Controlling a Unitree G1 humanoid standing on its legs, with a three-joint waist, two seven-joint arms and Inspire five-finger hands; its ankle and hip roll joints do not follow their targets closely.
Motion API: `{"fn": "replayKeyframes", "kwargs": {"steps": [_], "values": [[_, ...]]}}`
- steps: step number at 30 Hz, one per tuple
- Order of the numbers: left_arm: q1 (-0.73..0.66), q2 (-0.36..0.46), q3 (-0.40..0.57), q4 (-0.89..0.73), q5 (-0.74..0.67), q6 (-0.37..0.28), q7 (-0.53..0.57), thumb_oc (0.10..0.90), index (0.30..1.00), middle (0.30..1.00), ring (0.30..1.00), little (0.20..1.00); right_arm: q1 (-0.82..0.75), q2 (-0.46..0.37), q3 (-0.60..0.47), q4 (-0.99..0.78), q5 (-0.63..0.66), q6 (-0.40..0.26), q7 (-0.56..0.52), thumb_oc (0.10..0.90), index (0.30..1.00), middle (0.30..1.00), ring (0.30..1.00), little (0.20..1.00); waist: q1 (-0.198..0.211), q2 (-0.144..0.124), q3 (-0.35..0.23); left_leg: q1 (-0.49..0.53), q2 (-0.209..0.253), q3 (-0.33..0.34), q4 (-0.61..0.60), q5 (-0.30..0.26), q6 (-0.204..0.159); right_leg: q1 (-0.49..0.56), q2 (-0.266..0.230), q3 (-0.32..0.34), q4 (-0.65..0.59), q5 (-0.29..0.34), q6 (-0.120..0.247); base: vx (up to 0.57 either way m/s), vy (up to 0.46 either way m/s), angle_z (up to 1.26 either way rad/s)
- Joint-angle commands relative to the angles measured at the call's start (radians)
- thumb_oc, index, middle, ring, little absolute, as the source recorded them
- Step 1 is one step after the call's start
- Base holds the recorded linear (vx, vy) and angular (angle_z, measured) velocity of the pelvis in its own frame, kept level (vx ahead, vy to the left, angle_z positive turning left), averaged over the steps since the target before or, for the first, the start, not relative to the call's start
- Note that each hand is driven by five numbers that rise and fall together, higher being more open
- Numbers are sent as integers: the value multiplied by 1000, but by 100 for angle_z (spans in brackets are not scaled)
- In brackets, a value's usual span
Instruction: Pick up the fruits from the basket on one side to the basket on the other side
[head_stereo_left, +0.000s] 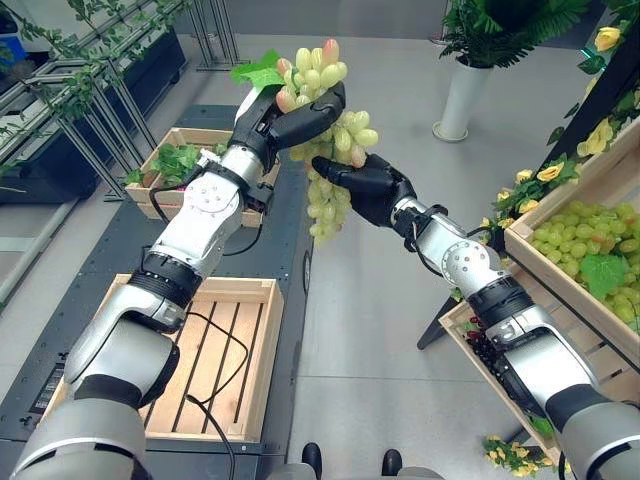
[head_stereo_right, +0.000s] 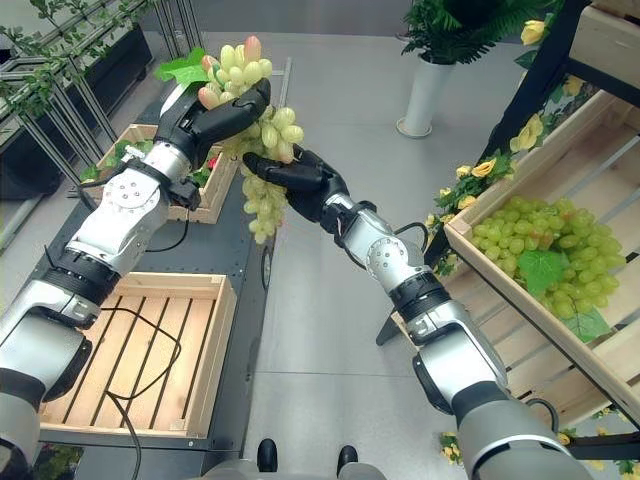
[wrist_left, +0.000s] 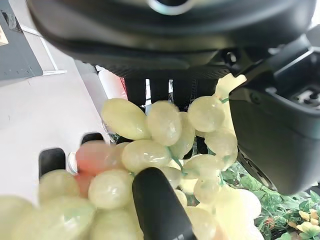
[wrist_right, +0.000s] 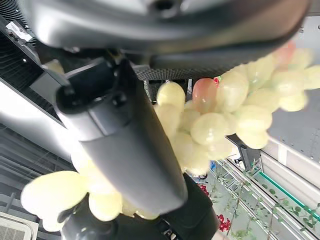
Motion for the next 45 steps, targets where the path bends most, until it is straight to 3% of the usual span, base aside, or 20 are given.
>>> {"fn": "replayKeyframes", "kwargs": {"steps": [1,8,10,11,20,28,35,45], "values": [[-227,-115,-74,37,-58,-135,-73,400,300,300,300,300,-180,100,-1,94,92,-121,1,400,300,300,300,300,12,39,-213,9,-36,-45,1,-123,-35,0,38,-24,2,-46,-42,0,0,0],[-236,-105,-89,43,-36,-130,-46,400,300,300,300,300,-182,84,4,116,60,-142,-6,400,300,300,300,300,12,38,-209,11,-37,-46,1,-123,-35,1,37,-19,2,-44,-41,0,0,0],[-239,-101,-93,57,-9,-120,-20,602,604,604,604,604,-185,76,3,115,51,-148,-4,400,300,300,300,300,10,38,-207,11,-38,-46,1,-123,-34,2,37,-18,2,-44,-41,0,0,0],[-238,-96,-94,65,-1,-117,-5,800,900,900,900,900,-185,72,3,114,43,-151,-3,400,300,300,300,300,10,38,-207,12,-38,-46,1,-124,-34,2,37,-18,2,-45,-41,0,0,0],[-190,-52,-64,133,79,-85,44,800,900,900,900,900,-150,17,-25,85,-35,-186,-46,400,300,300,300,300,-3,36,-202,16,-34,-32,1,-127,-33,-1,39,-5,2,-44,-39,0,1,-1],[-99,-20,-2,192,161,-66,81,800,900,900,900,900,-68,-61,-56,78,-245,-174,-86,400,300,300,300,300,-20,33,-194,24,-32,-21,1,-132,-32,0,43,16,2,-42,-40,0,2,-1],[26,20,85,212,175,-79,129,800,900,900,900,900,44,-183,-54,20,-440,-153,-39,400,300,300,300,300,-45,21,-178,28,-31,-7,1,-134,-30,-5,47,44,2,-37,-40,-1,13,-6],[215,6,222,188,185,-136,227,800,900,900,900,900,226,-239,-95,-122,-538,-121,61,400,300,300,300,300,-76,1,-157,37,-25,15,1,-138,-27,-5,52,73,2,-33,-40,10,24,-14]]}}
